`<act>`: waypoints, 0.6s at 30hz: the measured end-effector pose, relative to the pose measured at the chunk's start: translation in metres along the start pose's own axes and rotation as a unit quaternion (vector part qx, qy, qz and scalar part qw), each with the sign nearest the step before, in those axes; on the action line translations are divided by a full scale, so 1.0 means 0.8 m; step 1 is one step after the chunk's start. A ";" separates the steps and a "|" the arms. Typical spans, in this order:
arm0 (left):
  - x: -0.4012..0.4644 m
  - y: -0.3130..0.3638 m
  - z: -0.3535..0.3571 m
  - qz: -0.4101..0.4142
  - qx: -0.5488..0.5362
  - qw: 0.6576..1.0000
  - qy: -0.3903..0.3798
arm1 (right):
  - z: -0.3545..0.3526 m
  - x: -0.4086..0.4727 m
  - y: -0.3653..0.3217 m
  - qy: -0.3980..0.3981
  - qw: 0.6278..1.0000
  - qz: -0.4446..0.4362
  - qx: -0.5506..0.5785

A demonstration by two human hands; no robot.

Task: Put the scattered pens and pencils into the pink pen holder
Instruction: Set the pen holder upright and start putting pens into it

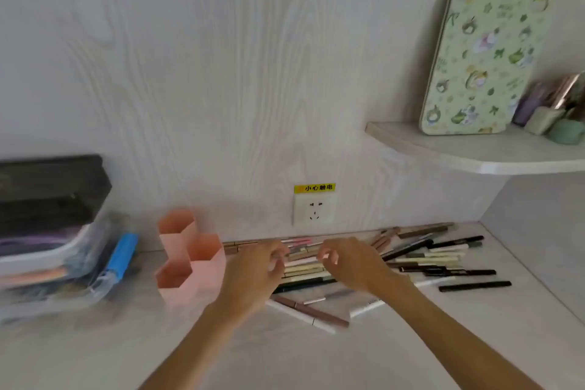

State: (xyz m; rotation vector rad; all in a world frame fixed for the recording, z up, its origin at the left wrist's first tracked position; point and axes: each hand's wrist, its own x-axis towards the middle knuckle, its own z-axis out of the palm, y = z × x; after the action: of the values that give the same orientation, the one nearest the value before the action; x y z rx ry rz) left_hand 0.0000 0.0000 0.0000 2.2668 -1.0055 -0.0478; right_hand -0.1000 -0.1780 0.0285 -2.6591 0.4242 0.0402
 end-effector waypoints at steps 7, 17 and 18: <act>-0.031 -0.048 0.010 -0.002 0.053 0.995 0.084 | 0.058 0.009 0.017 0.011 0.991 -0.101 0.083; -0.093 -0.039 0.040 0.052 0.107 0.993 0.015 | 0.067 -0.042 0.031 0.089 0.981 -0.133 0.113; -0.101 -0.038 0.041 0.047 0.112 0.993 0.009 | 0.061 -0.054 0.035 0.082 0.984 -0.122 0.102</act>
State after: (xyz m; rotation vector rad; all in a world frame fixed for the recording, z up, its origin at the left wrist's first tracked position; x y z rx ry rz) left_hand -0.0467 0.0514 -0.0611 2.4122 -1.1566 0.1330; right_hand -0.1475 -0.1681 -0.0229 -2.4993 0.1414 -0.2841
